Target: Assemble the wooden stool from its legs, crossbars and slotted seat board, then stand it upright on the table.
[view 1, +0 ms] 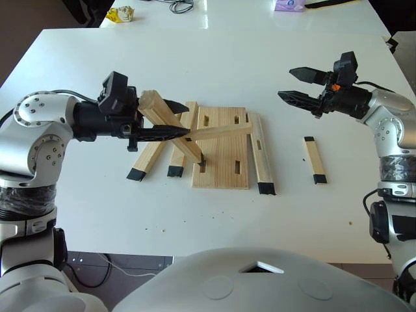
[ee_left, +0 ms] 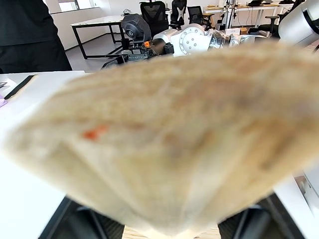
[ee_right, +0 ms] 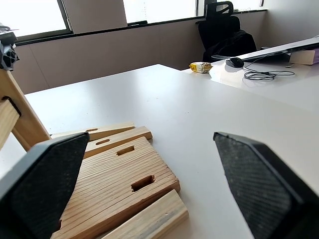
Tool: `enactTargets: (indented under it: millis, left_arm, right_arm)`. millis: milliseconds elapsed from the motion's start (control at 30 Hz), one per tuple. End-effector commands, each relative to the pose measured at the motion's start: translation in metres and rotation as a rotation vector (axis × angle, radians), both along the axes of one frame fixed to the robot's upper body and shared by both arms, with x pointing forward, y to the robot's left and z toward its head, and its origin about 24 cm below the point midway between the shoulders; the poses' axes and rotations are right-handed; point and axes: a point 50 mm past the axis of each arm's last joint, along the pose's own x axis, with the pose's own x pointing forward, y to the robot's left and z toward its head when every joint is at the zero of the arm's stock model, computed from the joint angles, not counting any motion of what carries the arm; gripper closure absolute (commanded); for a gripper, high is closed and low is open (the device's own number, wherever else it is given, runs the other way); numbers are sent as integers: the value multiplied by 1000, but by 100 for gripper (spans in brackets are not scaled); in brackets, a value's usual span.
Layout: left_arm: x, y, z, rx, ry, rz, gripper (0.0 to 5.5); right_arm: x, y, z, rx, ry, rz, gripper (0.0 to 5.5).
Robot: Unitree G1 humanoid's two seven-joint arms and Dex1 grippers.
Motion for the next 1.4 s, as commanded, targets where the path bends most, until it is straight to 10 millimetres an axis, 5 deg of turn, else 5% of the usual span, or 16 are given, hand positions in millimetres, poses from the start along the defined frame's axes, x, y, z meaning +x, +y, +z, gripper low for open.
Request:
enactTargets:
  millis: [33, 933, 1400]
  left_arm:
    - [-4, -4, -3, 29, 13, -25, 345]
    - [-25, -10, -15, 85, -1, -69, 345]
    - [-21, -14, -1, 45, -106, -18, 345]
  right_arm:
    - [-2, 1, -2, 7, -6, -9, 92]
    - [8, -5, 2, 37, 0, -37, 92]
    - [12, -5, 2, 18, 6, -20, 92]
